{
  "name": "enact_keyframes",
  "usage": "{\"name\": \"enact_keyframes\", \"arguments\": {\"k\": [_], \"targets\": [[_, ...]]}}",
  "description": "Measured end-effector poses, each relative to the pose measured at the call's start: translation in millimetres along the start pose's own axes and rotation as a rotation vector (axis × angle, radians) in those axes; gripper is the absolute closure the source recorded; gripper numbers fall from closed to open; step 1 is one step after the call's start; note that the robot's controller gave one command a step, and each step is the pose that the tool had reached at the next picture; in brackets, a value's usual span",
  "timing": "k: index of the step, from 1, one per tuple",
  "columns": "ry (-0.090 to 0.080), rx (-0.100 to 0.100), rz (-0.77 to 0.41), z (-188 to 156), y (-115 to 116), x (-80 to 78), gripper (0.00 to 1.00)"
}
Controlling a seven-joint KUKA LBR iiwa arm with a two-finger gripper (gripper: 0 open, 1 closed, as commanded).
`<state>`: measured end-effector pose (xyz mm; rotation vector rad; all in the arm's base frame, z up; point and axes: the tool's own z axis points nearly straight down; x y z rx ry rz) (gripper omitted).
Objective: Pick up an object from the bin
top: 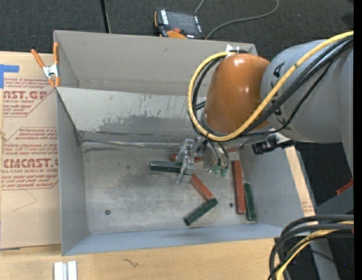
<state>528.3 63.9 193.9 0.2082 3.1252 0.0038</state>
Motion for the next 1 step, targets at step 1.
{"name": "enact_keyframes", "arguments": {"k": [1], "targets": [[0.001,0.003,-0.052,-56.4,-33.1,2.5,1.00]]}}
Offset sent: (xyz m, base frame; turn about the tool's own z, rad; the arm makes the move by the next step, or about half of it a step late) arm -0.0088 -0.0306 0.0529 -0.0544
